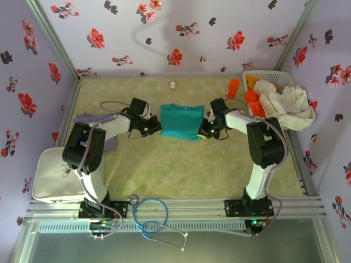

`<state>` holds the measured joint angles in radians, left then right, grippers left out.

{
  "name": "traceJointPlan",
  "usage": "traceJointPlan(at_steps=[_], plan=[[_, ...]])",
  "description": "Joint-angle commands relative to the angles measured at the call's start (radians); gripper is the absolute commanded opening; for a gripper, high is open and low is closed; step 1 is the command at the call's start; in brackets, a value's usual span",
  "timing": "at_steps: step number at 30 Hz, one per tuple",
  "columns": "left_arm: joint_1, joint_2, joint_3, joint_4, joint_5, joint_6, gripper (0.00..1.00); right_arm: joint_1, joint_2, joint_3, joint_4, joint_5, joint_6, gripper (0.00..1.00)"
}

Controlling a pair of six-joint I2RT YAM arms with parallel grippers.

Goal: Fold and stack the t-shirts

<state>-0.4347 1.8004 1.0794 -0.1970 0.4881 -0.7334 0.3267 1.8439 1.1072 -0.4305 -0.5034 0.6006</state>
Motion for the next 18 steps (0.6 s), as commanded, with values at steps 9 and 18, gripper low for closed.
traceJointPlan(at_steps=[9, 18], plan=[[-0.167, -0.125, -0.126, -0.101, -0.03, -0.146, 0.0, 0.008, -0.174, -0.189, -0.197, -0.061, -0.077, 0.0], [-0.132, -0.187, 0.007, -0.285, -0.037, 0.006, 0.43, -0.018, -0.248, -0.138, -0.313, 0.0, -0.132, 0.32]])
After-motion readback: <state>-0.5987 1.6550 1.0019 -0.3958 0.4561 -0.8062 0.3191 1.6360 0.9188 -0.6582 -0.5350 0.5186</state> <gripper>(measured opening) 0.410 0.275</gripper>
